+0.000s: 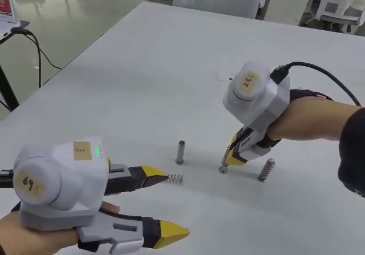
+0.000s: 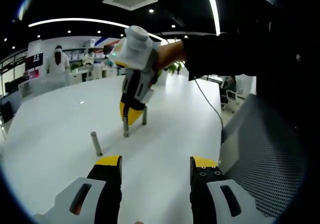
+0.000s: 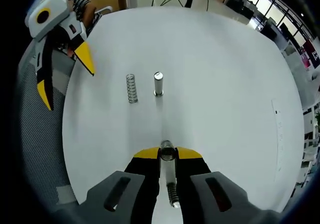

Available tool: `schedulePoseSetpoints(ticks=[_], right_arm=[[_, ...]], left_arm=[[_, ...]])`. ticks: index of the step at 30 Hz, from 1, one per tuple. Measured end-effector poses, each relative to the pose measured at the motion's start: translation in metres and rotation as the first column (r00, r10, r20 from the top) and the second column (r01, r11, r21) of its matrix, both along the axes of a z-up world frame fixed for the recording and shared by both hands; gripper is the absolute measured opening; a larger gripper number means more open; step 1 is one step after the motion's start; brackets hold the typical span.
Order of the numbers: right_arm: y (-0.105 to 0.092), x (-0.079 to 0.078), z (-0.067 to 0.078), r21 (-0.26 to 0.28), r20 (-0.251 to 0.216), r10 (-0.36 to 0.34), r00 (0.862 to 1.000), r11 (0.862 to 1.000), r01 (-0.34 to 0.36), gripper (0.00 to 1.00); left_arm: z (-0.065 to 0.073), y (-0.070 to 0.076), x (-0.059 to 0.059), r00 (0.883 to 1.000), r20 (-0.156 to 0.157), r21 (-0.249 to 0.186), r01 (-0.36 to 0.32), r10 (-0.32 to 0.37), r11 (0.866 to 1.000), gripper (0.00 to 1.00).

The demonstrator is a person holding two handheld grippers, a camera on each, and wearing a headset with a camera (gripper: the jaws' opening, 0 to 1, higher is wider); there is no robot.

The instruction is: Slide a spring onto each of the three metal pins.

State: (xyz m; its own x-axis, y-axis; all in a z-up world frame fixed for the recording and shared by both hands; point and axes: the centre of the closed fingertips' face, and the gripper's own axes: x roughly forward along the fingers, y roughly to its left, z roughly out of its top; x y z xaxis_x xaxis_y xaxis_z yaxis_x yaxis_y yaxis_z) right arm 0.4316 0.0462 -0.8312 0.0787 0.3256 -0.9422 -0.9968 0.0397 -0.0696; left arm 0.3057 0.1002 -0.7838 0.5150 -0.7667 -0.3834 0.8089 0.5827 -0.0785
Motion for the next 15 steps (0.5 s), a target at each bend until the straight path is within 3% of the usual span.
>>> schedulePoseSetpoints(ticks=[15], right_arm=[[0.0067, -0.0053, -0.0108, 0.004, -0.013, 0.003, 1.0, 1.0, -0.003, 0.08]], left_arm=[[-0.0012, 0.0009, 0.0003, 1.0, -0.004, 0.005, -0.005, 0.005, 1.0, 0.49]])
